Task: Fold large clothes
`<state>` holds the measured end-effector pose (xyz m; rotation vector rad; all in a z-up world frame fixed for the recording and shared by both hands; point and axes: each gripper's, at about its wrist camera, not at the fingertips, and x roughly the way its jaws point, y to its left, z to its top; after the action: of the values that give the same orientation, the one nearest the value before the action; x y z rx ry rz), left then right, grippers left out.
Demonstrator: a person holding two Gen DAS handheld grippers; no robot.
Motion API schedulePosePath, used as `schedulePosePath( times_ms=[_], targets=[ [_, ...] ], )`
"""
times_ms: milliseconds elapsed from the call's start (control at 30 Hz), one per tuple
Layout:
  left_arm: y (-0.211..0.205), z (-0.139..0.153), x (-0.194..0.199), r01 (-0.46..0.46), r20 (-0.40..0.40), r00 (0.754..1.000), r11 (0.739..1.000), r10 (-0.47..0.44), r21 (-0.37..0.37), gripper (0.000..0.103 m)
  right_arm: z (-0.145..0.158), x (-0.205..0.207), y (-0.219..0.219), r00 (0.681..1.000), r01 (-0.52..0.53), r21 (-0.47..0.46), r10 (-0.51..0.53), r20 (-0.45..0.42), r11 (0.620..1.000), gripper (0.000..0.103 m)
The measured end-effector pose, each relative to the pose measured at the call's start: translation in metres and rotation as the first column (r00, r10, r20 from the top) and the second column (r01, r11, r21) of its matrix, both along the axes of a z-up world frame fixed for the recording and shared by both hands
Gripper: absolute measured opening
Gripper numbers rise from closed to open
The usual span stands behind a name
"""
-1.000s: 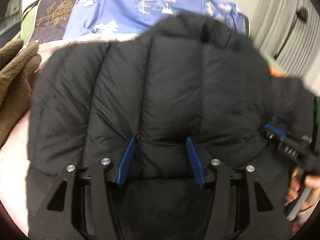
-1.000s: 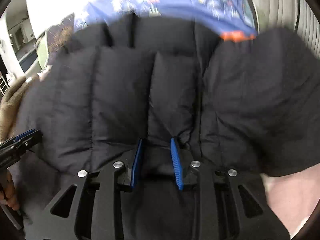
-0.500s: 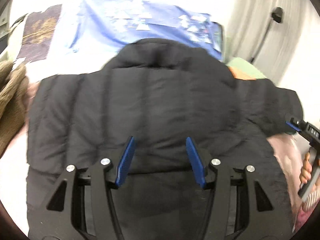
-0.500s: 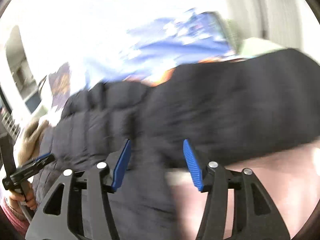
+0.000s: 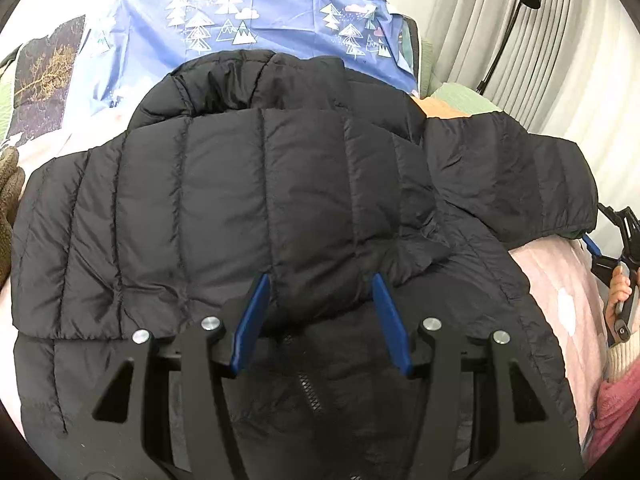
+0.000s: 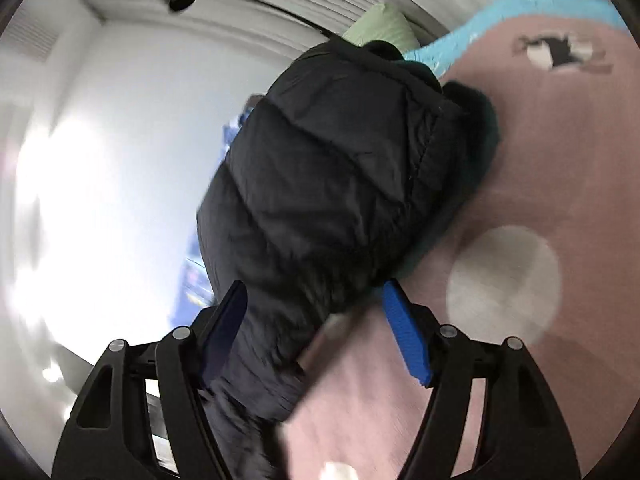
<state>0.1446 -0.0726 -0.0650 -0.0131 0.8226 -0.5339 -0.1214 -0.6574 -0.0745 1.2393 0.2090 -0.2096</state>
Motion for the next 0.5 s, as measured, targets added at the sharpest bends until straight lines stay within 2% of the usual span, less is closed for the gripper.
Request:
schedulePosePath(
  times_ms=[33, 133, 167, 200, 233, 267, 333, 400, 500],
  targets=[
    [-0.002, -0.001, 0.002, 0.0, -0.009, 1.0, 1.0, 0.0, -0.009, 0.055, -0.003, 0.005, -0.006, 1.0, -0.005, 0.032, 0.004, 0.016, 0.999, 0.071],
    [-0.007, -0.004, 0.008, -0.011, -0.03, 1.0, 1.0, 0.01, -0.019, 0.055, -0.028, 0.01, -0.019, 0.992, -0.022, 0.224, -0.007, 0.129, 0.974, 0.071],
    [-0.008, -0.006, 0.009, -0.014, -0.034, 0.999, 1.0, 0.013, -0.021, 0.055, -0.03, 0.006, -0.02, 0.987, -0.001, 0.251, -0.039, 0.153, 0.968, 0.057],
    [-0.009, -0.006, 0.009, -0.015, -0.035, 0.999, 1.0, 0.014, -0.023, 0.055, -0.024, 0.002, -0.019, 0.985, 0.012, 0.224, -0.05, 0.165, 0.975, 0.042],
    [-0.009, -0.006, 0.008, -0.015, -0.037, 0.999, 1.0, 0.014, -0.027, 0.055, -0.013, 0.001, -0.013, 0.987, 0.021, 0.162, -0.046, 0.154, 0.987, 0.02],
    [-0.008, -0.006, 0.007, -0.011, -0.036, 0.999, 0.999, 0.01, -0.034, 0.055, 0.006, -0.003, -0.005, 0.99, 0.032, 0.059, -0.04, 0.132, 0.998, 0.008],
    [-0.004, -0.005, 0.007, -0.011, -0.03, 0.999, 0.999, 0.01, -0.038, 0.055, 0.037, -0.004, 0.012, 0.992, 0.02, -0.067, -0.011, 0.129, 0.998, 0.006],
    [0.002, -0.003, 0.009, -0.025, -0.033, 0.999, 0.998, 0.024, -0.049, 0.055, 0.071, -0.002, 0.038, 0.986, -0.031, -0.183, 0.06, 0.158, 0.983, 0.005],
    [0.017, 0.0, 0.014, -0.061, -0.05, 0.997, 0.993, 0.056, -0.098, 0.055, 0.12, 0.021, 0.093, 0.958, -0.152, -0.344, 0.223, 0.18, 0.927, 0.005]
  ],
)
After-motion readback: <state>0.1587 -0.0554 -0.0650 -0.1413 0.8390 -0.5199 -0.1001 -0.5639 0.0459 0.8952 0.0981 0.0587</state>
